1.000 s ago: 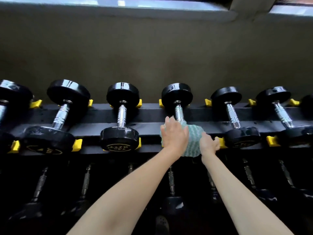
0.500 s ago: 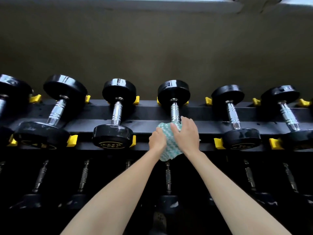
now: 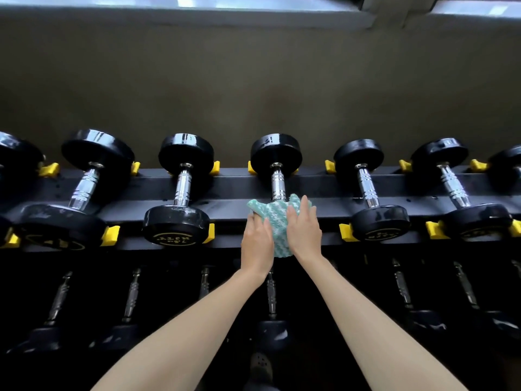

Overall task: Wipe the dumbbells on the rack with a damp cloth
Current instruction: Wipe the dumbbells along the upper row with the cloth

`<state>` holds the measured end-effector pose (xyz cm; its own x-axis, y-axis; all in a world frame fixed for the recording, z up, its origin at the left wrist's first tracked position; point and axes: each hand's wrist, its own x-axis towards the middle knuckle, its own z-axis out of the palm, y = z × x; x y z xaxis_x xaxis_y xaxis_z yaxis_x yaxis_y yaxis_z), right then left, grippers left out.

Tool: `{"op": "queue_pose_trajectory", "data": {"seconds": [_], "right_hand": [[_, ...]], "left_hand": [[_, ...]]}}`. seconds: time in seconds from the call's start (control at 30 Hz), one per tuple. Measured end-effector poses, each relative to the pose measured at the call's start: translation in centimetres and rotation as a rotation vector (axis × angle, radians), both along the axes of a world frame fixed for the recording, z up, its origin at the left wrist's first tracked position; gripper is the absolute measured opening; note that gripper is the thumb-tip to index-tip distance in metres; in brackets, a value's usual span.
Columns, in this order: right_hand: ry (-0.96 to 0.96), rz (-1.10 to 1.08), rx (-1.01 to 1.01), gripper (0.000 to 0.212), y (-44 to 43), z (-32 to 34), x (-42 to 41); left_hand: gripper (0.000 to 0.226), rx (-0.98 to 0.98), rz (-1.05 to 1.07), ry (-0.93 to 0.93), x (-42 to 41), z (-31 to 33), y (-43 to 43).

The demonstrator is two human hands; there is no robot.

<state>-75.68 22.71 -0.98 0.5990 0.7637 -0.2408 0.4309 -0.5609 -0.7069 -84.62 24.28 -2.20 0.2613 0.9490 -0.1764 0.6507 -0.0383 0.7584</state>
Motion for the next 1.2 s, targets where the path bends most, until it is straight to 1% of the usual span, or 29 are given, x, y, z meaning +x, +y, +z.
{"op": "queue_pose_trajectory", "data": {"seconds": [0.1, 0.17, 0.23, 0.3, 0.4, 0.43, 0.5, 0.57, 0.6, 0.67, 0.7, 0.77, 0.8, 0.87, 0.93, 1.0, 1.07, 1.1, 1.2], "right_hand": [[-0.050, 0.055, 0.060, 0.049, -1.4, -0.1, -0.2], [-0.027, 0.078, 0.101, 0.048, -2.3, -0.1, -0.3], [-0.010, 0.101, 0.136, 0.047, -2.8, 0.2, -0.7], [0.003, 0.141, 0.166, 0.045, -2.9, 0.3, -1.5], [-0.040, 0.304, 0.168, 0.044, -2.2, 0.5, -4.0], [-0.037, 0.330, 0.157, 0.043, -1.7, 0.7, -4.9], [0.019, 0.285, 0.168, 0.043, -0.7, 0.9, -6.3], [0.110, 0.178, 0.198, 0.043, 0.2, 1.0, -8.0], [0.196, 0.116, 0.205, 0.041, 0.6, 1.2, -8.9], [0.464, -0.069, 0.234, 0.031, 1.6, 1.3, -11.0], [0.577, -0.200, 0.248, 0.029, 2.2, 1.3, -11.8], [0.756, -0.423, 0.263, 0.027, 3.4, 0.7, -13.0], [0.851, -0.486, 0.274, 0.027, 3.9, 0.3, -13.6], [0.991, -0.558, 0.250, 0.028, 5.1, -0.6, -14.5], [1.063, -0.517, 0.175, 0.033, 6.1, -1.3, -15.4], [1.063, -0.417, 0.109, 0.034, 6.8, -1.4, -16.1], [1.041, -0.386, 0.114, 0.031, 7.6, -1.3, -17.0], [0.996, -0.397, 0.126, 0.030, 7.9, -1.4, -17.4], [0.752, -0.399, 0.145, 0.032, 8.3, -1.4, -18.8]], "left_hand": [[0.045, 0.061, -0.097, -0.034, -0.9, 0.3, -1.1], [0.045, 0.064, -0.094, -0.078, -1.5, 0.2, -1.3], [0.040, 0.062, -0.086, -0.119, -2.2, 0.2, -1.3], [0.032, 0.002, -0.030, -0.212, -2.6, 0.9, -1.1], [0.035, -0.129, 0.075, -0.309, -3.4, 2.2, -0.4], [0.037, -0.136, 0.102, -0.316, -3.8, 2.6, -0.1], [0.041, -0.106, 0.141, -0.311, -4.3, 3.6, 0.5], [0.040, -0.043, 0.140, -0.264, -5.4, 5.0, 1.2], [0.037, 0.005, 0.112, -0.213, -6.0, 5.8, 1.6], [0.026, 0.123, 0.026, -0.072, -7.5, 6.7, 3.2], [0.023, 0.177, -0.006, -0.008, -8.2, 6.8, 4.3], [0.018, 0.261, -0.061, 0.132, -9.7, 6.6, 6.3], [0.015, 0.286, -0.078, 0.193, -10.5, 6.4, 7.1], [0.015, 0.319, -0.093, 0.297, -11.8, 5.7, 8.7], [0.018, 0.334, -0.092, 0.384, -13.0, 5.0, 9.8], [0.021, 0.318, -0.072, 0.403, -14.2, 4.4, 10.5], [0.022, 0.311, -0.056, 0.374, -15.2, 4.1, 10.9], [0.022, 0.310, -0.050, 0.356, -15.6, 4.0, 11.0], [0.022, 0.288, -0.011, 0.284, -16.9, 3.8, 11.4]]}}
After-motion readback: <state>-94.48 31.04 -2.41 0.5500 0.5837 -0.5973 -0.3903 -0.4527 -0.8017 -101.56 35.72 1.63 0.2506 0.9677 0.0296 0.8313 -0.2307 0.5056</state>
